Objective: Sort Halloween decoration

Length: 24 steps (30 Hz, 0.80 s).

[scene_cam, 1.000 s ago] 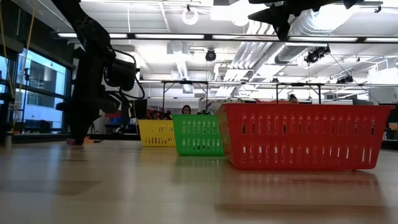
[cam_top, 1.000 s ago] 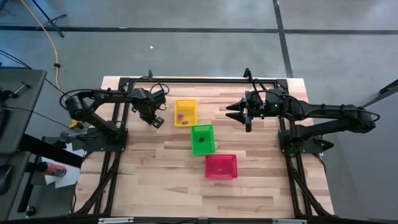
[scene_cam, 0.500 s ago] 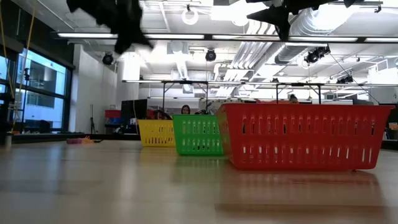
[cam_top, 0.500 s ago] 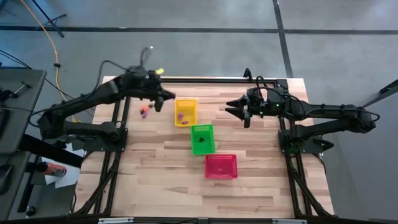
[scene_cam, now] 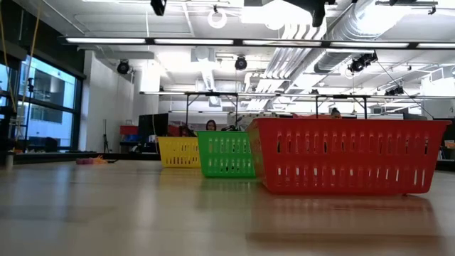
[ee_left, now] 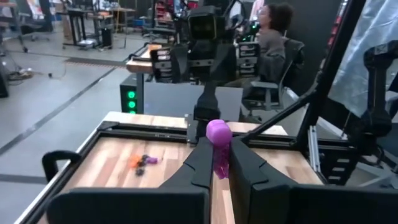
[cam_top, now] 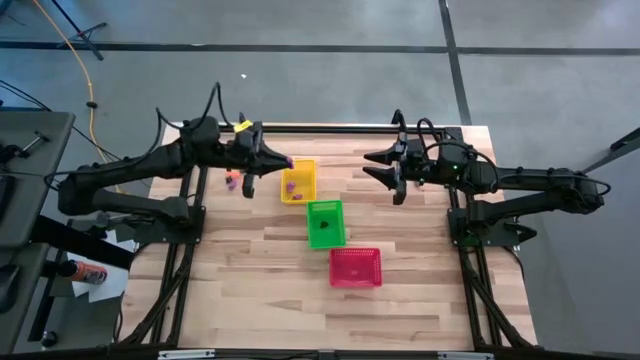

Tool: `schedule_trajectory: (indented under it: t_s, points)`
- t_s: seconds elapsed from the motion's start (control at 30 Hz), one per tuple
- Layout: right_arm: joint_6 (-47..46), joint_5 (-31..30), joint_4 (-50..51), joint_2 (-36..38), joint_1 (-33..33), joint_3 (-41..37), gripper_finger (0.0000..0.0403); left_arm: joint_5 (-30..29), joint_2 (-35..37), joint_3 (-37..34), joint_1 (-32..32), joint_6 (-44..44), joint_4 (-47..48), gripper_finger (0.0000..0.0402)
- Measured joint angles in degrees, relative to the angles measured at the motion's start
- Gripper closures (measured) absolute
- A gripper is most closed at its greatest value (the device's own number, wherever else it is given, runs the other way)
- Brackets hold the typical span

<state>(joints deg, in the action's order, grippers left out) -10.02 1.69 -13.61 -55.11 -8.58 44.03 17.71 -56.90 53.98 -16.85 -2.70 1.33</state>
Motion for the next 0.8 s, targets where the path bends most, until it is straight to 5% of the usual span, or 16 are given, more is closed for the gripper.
schedule_trajectory:
  t_s: [0.57, 0.8]
  points:
    - [0.0, 0.0, 0.0, 0.0, 0.0, 0.0, 0.0234, -0.6, -0.6, 0.0, 0.4, -3.6, -2.0, 0.0394]
    - [0.0, 0.0, 0.0, 0.0, 0.0, 0.0, 0.0234, -6.8, -5.6, 1.9, -2.0, -8.6, 2.1, 0.0394]
